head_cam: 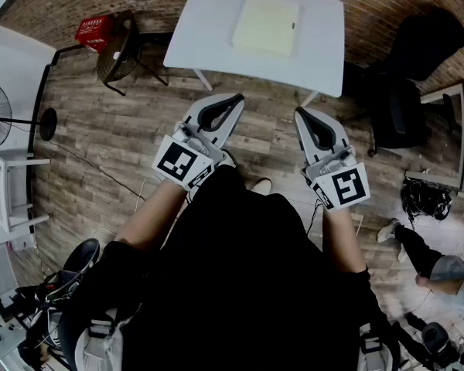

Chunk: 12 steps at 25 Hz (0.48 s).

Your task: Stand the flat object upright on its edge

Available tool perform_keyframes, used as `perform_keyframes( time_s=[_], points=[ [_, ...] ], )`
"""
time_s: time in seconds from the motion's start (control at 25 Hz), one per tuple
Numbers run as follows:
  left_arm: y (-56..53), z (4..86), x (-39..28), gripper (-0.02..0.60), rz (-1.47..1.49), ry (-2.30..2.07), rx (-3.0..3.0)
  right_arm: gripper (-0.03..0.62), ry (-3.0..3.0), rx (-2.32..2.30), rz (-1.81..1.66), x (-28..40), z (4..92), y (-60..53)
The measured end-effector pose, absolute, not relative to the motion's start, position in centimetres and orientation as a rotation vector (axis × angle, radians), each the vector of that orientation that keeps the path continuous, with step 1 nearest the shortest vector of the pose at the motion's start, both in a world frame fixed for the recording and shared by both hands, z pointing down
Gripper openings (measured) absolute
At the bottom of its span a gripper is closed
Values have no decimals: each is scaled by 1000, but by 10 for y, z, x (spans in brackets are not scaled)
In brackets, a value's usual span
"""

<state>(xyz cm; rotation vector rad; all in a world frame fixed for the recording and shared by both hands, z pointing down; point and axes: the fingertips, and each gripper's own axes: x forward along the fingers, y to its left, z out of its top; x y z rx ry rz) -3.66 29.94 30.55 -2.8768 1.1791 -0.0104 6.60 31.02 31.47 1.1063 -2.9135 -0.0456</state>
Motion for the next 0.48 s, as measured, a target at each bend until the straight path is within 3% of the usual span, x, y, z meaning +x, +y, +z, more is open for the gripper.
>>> perform_keyframes(
  time_s=[0.48],
  points=[
    [322,307,-54,21,51,1247,-2901,5,-2949,1143,-51,69,305,326]
  ],
)
